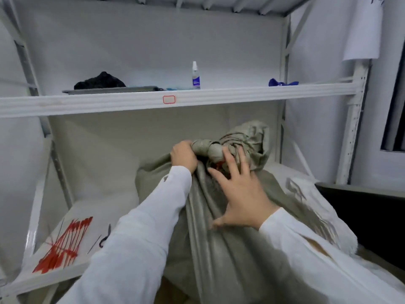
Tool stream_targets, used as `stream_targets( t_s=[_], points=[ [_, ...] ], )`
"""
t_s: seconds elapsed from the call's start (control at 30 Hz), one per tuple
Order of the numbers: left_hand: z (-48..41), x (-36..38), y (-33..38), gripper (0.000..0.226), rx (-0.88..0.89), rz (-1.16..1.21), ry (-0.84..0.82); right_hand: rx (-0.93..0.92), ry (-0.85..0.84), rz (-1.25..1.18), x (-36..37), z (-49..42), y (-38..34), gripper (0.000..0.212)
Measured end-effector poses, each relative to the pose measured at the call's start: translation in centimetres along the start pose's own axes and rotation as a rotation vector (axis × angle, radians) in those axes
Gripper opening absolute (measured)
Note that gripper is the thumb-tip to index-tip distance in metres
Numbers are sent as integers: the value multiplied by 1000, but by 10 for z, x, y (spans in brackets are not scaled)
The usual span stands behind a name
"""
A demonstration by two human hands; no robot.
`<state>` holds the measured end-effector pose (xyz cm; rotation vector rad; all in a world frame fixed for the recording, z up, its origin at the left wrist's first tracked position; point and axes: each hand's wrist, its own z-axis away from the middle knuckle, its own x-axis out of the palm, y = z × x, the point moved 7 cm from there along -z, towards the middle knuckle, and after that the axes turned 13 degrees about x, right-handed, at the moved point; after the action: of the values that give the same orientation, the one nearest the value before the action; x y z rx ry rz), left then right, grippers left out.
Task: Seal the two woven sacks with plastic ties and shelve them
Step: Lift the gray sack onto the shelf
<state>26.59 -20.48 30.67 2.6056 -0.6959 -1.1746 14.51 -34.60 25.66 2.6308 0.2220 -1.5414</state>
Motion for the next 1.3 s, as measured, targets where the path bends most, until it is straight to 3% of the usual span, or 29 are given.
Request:
stream_targets(
  t_s=[0.1,0.2,0.43,0.6,0.7,0.9,1.1,1.2,1.3],
  points=[
    [21,52,-28,27,-7,-66,-101,23,-231,73,69,19,-1,140],
    [26,82,-37,27,71,-138,-153,53,-360,113,126,33,1,139],
    [25,104,-64,41,98,-154,-287,129,-302,93,171,16,-5,107],
    [52,118,-81,75,22,13,-424,150,-244,158,185,-1,-5,100],
    [72,118,-77,86,36,23,-422,162,-222,134,189,-1,-2,101],
    [119,113,-51,106,166,-67,-441,195,-162,22,195,15,5,102],
    [180,136,-53,129,312,-354,-898,199,-99,-15,198,21,3,102],
    [183,145,-52,141,289,-479,-884,193,-88,-40,197,26,2,92],
    [179,150,-47,134,261,-568,-802,149,-117,-138,189,26,5,88]
  ],
)
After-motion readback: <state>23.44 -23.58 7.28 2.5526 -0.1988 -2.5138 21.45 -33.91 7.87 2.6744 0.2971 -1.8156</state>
